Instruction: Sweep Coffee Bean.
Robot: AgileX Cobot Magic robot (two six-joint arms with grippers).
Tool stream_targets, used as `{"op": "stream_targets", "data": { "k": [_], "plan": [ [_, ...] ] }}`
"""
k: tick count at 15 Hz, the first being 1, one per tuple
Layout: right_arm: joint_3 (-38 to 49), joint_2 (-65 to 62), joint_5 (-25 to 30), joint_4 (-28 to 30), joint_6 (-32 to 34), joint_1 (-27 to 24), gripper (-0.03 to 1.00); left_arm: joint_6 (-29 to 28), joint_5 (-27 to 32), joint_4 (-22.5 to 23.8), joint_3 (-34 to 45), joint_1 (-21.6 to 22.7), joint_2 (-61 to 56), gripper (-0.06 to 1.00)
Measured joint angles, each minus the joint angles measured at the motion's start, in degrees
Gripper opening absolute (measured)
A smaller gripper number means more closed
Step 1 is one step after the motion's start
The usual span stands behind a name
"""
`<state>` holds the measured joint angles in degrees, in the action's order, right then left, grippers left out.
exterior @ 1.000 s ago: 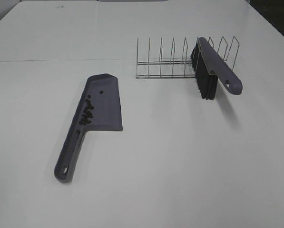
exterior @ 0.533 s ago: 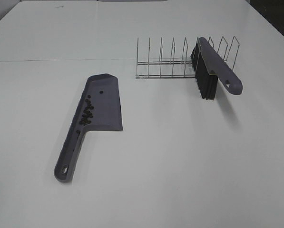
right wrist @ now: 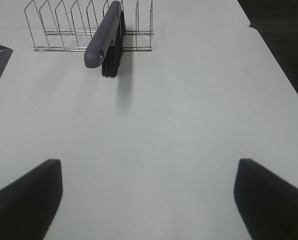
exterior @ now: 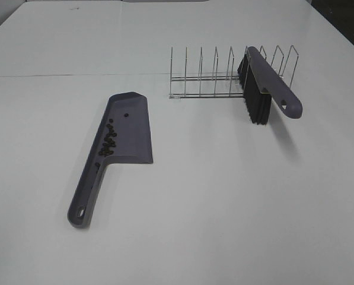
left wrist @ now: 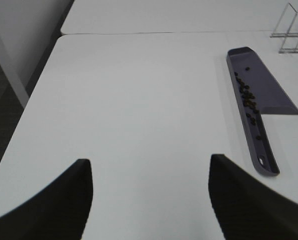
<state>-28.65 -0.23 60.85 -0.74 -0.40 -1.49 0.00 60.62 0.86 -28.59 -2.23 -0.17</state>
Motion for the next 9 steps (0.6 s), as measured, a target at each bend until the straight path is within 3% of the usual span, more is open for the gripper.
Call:
{"op": "stream_targets", "data": {
  "k": [2,9],
  "plan": [
    [0.0,0.0,0.0,0.0,0.0,0.0,0.83,3.4,0.0,-3.3,0.0,0.0,0.0,0.63],
    [0.0,0.0,0.0,0.0,0.0,0.0,0.83,3.7,0.0,-5.0,0.0,0.0,0.0,0.63]
  ]
}}
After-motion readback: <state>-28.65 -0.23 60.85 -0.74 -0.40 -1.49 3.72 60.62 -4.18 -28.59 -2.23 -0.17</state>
